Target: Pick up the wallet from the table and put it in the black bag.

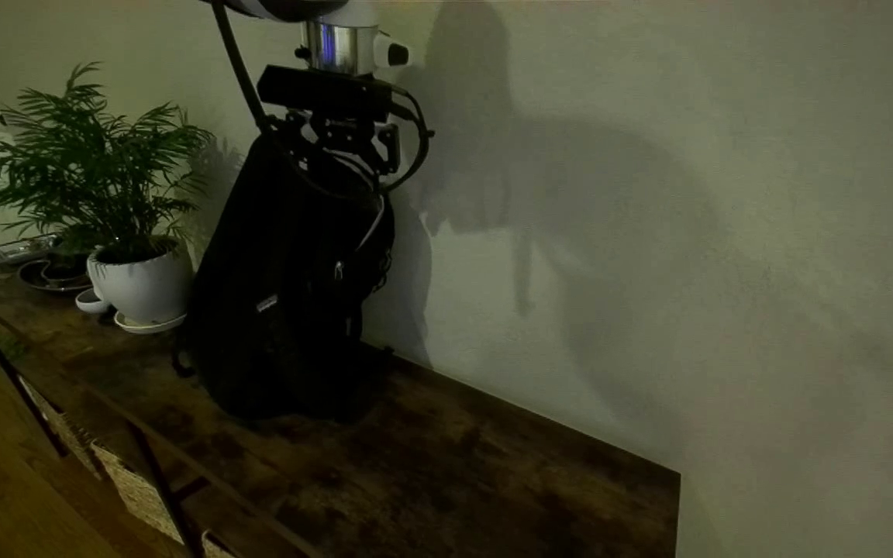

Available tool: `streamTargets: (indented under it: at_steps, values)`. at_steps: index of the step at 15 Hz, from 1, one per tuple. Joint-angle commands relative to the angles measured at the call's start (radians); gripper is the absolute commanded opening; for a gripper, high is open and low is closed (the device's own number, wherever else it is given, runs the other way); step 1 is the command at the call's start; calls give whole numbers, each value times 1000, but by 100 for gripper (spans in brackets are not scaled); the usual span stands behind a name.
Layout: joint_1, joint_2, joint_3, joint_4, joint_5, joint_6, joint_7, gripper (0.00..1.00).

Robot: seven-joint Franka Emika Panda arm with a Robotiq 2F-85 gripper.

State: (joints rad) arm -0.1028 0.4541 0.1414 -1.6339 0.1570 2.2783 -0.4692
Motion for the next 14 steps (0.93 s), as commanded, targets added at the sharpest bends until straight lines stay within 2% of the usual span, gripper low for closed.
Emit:
streamTargets:
  at_steps: [1, 8, 10, 11, 14]
  values:
    - [35, -101, -53, -125, -32, 26, 159, 100]
    - [77, -118, -153, -211, -192, 4, 409, 100]
    - [77, -119, -169, -237, -228, 5, 439, 100]
    - [59, -57, -143, -153, -189, -4, 381, 100]
    - [58, -57, -155, -172, -204, -4, 397, 100]
